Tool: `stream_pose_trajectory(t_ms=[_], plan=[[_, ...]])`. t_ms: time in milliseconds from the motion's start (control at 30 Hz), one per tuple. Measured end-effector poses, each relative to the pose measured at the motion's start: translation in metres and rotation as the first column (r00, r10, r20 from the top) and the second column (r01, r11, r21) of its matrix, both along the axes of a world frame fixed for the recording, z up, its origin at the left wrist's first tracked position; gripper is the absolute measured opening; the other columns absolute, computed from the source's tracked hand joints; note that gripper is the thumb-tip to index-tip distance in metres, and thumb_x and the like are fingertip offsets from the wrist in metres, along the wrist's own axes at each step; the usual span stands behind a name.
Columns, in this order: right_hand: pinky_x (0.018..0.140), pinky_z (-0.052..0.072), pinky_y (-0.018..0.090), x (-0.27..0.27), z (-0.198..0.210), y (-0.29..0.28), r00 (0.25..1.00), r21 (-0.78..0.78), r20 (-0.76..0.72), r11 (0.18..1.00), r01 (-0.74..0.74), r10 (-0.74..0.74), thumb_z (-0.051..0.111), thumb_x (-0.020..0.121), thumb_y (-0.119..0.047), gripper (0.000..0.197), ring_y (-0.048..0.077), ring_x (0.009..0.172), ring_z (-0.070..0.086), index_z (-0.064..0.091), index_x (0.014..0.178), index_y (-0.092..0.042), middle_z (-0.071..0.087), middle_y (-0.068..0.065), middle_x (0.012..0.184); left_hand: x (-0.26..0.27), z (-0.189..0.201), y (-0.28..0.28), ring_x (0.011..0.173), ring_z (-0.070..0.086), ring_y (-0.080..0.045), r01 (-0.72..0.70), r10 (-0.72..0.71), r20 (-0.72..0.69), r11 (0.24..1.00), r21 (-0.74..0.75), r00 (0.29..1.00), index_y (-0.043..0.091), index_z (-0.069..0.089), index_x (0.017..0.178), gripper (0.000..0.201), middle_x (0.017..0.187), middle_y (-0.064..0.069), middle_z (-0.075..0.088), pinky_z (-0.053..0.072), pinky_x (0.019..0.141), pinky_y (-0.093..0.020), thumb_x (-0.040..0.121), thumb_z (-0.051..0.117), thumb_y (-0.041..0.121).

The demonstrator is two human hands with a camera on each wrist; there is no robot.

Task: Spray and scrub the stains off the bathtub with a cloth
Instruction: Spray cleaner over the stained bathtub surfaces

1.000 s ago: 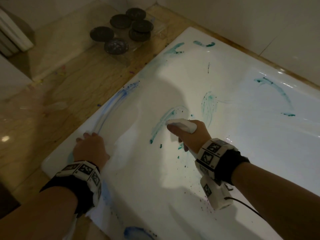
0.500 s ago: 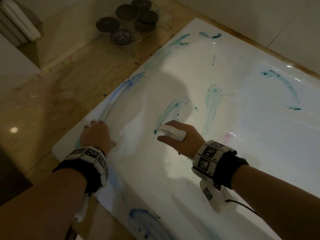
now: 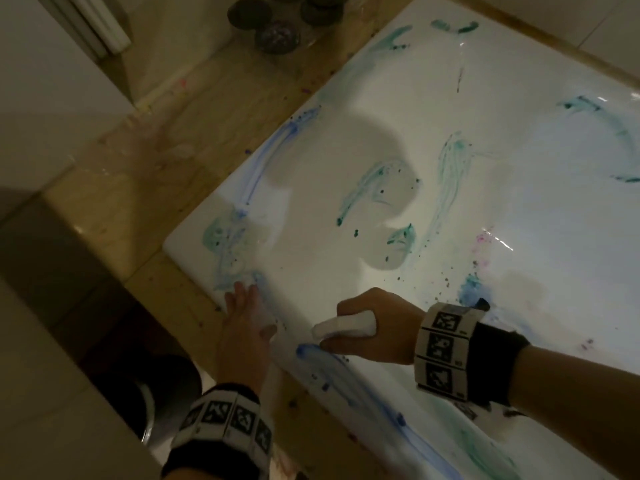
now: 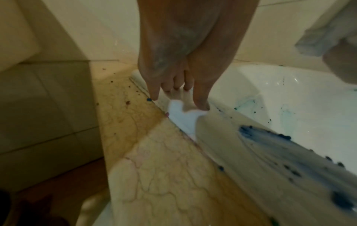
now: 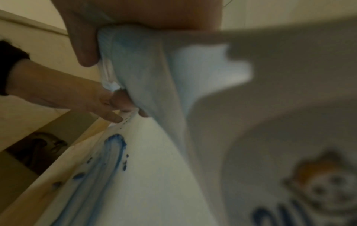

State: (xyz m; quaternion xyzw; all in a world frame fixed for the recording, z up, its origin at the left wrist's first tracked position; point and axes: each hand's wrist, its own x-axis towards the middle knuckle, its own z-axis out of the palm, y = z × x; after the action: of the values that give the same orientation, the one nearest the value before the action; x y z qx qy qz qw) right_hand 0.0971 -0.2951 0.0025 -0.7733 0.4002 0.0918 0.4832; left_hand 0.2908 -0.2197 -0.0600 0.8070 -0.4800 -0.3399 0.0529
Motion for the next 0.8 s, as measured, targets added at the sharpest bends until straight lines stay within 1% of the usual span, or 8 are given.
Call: stream_pose_trajectory(t_ms=[100,200,333,433,500,567,667,800], plan=[[0.078,0.051,0.033,-0.002,0.001,0.007,1.0,-0.009,0.029,1.0,0.006,-0.005,0.06,0.081,-0.051,0.031,0.017,0.077,0.06,0.058,0.08,-0.019,0.061,-0.002,0.077,0.006,0.003,-0.001,0.145,-0.004,-0.021,0.049,-0.05,0.024,0.999,0.014,0.998,0.014,0.01,0.149,0.071,0.157,-0.005,-0.003,0.018,0.116,-0.037,0.093,0.053,0.02],[0.079,0.05,0.03,-0.007,0.008,0.014,0.999,-0.047,-0.049,0.999,-0.012,0.009,0.059,0.081,-0.053,0.041,0.015,0.077,0.059,0.061,0.083,-0.012,0.063,0.003,0.08,0.007,0.006,-0.002,0.145,-0.002,-0.022,0.056,-0.056,0.015,0.998,0.016,0.998,0.014,0.012,0.149,0.071,0.157,-0.005,-0.002,0.02,0.115,-0.041,0.092,0.054,0.02],[0.069,0.044,0.019,-0.025,0.015,0.021,0.999,-0.071,-0.042,0.997,-0.007,0.004,0.06,0.082,-0.05,0.036,0.007,0.069,0.052,0.063,0.091,-0.016,0.06,-0.005,0.079,0.006,0.008,-0.005,0.145,0.0,-0.023,0.115,-0.122,0.098,0.991,0.074,0.988,0.013,0.01,0.149,0.073,0.157,-0.008,-0.003,0.016,0.116,-0.041,0.093,0.054,0.026],[0.058,0.036,0.006,-0.041,0.02,0.028,0.998,-0.097,-0.059,0.995,-0.013,0.007,0.06,0.083,-0.047,0.033,0.004,0.065,0.05,0.064,0.093,-0.016,0.063,0.0,0.082,-0.003,0.01,0.004,0.145,0.004,-0.021,0.131,-0.133,0.098,0.991,0.028,0.986,0.015,0.017,0.148,0.075,0.157,-0.006,0.003,0.01,0.117,-0.042,0.089,0.059,0.033],[0.066,0.044,0.014,-0.051,0.02,0.033,0.997,-0.063,-0.071,0.998,0.012,-0.016,0.061,0.081,-0.049,0.035,0.009,0.071,0.055,0.063,0.088,-0.015,0.065,0.001,0.083,-0.016,0.011,0.017,0.145,0.0,-0.018,0.183,-0.186,0.101,0.982,0.043,0.977,0.016,0.012,0.149,0.079,0.157,-0.003,-0.001,0.003,0.116,-0.04,0.089,0.057,0.038],[0.073,0.048,0.024,-0.065,0.021,0.038,0.997,-0.025,-0.065,0.999,0.03,-0.032,0.063,0.08,-0.049,0.029,0.008,0.069,0.055,0.06,0.081,-0.021,0.062,-0.005,0.077,-0.031,0.01,0.03,0.145,-0.007,-0.016,0.248,-0.26,0.115,0.963,0.108,0.959,0.017,0.002,0.149,0.085,0.157,-0.002,-0.01,0.0,0.117,-0.039,0.088,0.054,0.045],[0.065,0.041,0.01,-0.086,0.022,0.049,0.996,-0.015,-0.089,1.0,0.001,-0.002,0.064,0.08,-0.047,0.026,-0.006,0.058,0.048,0.049,0.063,-0.033,0.052,-0.013,0.064,-0.045,0.005,0.041,0.143,-0.015,-0.016,0.247,-0.268,0.112,0.954,0.169,0.957,0.016,-0.007,0.149,0.098,0.155,-0.001,-0.02,-0.002,0.117,-0.041,0.084,0.056,0.052],[0.067,0.043,0.013,-0.112,0.028,0.062,0.991,-0.018,-0.132,0.999,0.028,-0.03,0.063,0.079,-0.051,0.025,-0.004,0.061,0.051,0.049,0.064,-0.036,0.058,-0.01,0.067,-0.05,0.009,0.04,0.144,-0.011,-0.017,0.249,-0.278,0.155,0.952,0.181,0.948,0.014,-0.004,0.149,0.098,0.156,-0.002,-0.015,0.0,0.116,-0.043,0.083,0.056,0.054]])
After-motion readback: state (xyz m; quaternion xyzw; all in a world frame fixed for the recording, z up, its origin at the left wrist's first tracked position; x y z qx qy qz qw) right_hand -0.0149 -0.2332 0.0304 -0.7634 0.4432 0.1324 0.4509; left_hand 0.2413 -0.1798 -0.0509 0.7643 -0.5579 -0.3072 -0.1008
